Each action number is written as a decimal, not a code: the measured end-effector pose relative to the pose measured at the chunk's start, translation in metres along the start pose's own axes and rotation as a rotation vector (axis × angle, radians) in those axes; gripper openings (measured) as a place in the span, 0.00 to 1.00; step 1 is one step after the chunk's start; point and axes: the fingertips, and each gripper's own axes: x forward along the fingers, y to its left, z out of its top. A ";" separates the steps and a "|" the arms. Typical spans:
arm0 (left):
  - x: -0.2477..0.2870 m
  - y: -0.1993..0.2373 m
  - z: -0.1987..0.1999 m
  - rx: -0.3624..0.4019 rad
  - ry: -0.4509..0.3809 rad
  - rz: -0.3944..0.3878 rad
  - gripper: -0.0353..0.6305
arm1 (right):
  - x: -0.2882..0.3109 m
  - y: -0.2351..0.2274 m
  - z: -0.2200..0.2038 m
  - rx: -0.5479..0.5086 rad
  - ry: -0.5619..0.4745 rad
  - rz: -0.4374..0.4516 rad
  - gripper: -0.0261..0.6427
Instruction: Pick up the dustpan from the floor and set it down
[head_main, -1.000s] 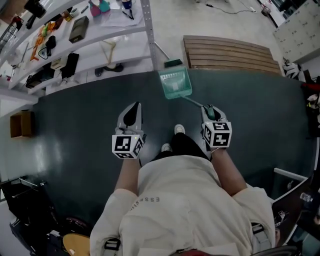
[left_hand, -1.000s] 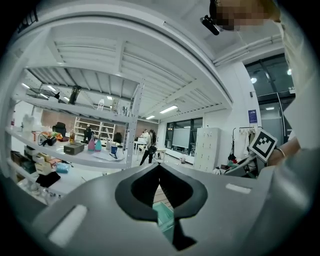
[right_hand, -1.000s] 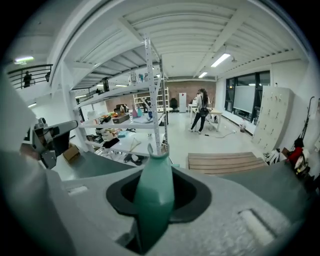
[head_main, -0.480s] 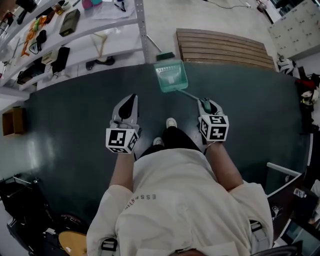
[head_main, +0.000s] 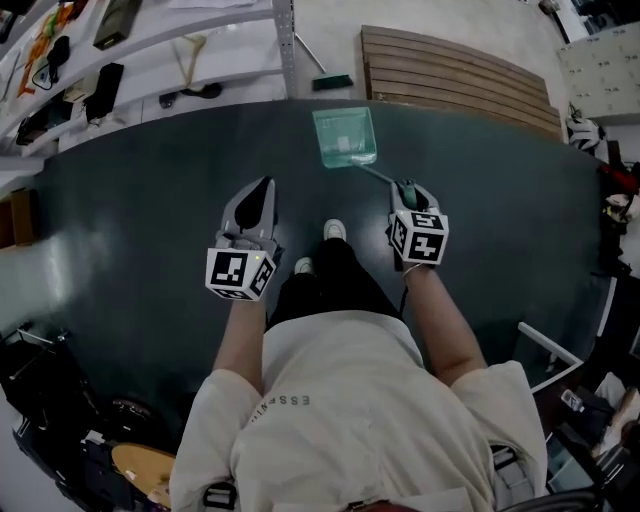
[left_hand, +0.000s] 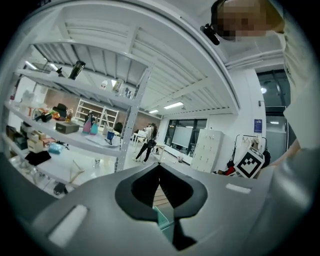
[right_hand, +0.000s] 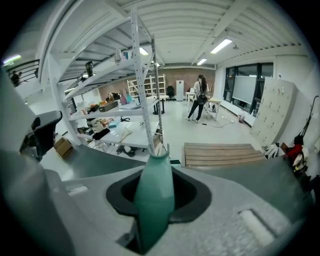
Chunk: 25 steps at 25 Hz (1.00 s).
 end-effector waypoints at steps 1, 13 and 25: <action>0.008 0.007 -0.007 -0.017 0.015 0.019 0.07 | 0.014 -0.001 0.000 -0.001 0.015 -0.002 0.16; 0.089 0.056 -0.074 -0.082 0.095 0.122 0.07 | 0.174 -0.017 -0.035 0.046 0.185 -0.013 0.16; 0.115 0.070 -0.132 -0.113 0.199 0.112 0.07 | 0.229 -0.009 -0.066 0.078 0.227 -0.075 0.16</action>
